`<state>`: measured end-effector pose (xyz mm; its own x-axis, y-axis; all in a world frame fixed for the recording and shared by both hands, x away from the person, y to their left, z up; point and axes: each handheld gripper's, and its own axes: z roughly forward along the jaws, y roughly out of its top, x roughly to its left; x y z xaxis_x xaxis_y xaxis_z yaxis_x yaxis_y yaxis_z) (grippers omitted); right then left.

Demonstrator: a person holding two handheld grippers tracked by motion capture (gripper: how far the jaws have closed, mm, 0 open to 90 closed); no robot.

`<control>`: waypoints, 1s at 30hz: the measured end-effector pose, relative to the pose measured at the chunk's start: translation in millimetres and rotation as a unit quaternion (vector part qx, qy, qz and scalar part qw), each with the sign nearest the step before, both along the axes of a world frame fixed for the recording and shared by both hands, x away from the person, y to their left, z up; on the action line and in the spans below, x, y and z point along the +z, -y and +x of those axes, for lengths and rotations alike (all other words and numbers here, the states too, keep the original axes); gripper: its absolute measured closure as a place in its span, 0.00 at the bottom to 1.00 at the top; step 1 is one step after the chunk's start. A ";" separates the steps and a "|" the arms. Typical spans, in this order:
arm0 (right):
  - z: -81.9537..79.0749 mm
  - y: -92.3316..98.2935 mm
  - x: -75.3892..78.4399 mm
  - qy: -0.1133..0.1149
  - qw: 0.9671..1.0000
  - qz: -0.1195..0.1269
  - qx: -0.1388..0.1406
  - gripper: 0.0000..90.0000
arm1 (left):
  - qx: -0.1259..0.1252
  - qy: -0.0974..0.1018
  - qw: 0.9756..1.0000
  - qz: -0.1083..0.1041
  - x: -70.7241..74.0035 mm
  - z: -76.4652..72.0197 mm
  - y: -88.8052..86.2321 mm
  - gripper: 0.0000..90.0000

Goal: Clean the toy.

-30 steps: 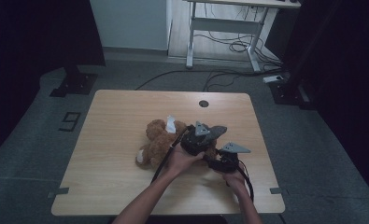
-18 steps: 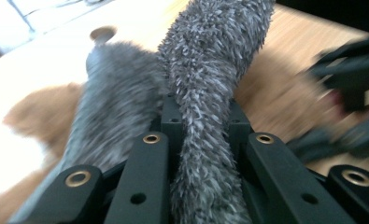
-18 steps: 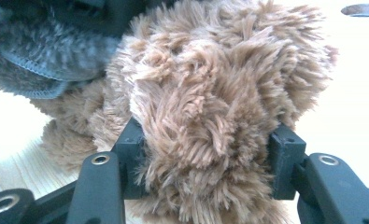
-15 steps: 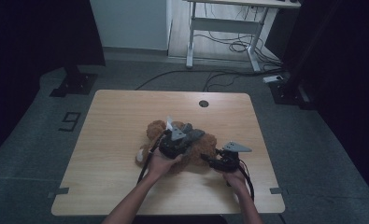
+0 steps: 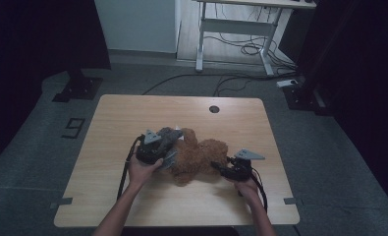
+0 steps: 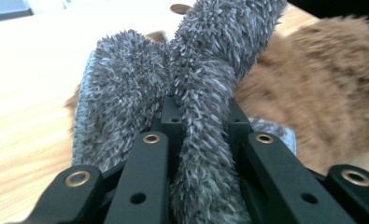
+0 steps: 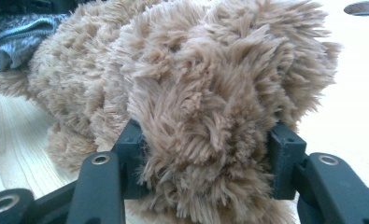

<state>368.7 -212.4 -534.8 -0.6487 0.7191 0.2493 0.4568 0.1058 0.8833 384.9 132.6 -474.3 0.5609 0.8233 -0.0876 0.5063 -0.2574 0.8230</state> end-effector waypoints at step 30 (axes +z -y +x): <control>1.5 1.9 -1.3 -0.004 1.000 0.006 -0.005 0.51 | 0.007 0.018 0.999 -0.031 11.2 -17.1 -7.3 0.85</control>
<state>370.2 -214.4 -536.1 -0.6395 0.7226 0.2627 0.4644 0.0908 0.8810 367.8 139.8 -463.2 0.5529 0.8248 -0.1183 0.4787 -0.1982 0.8553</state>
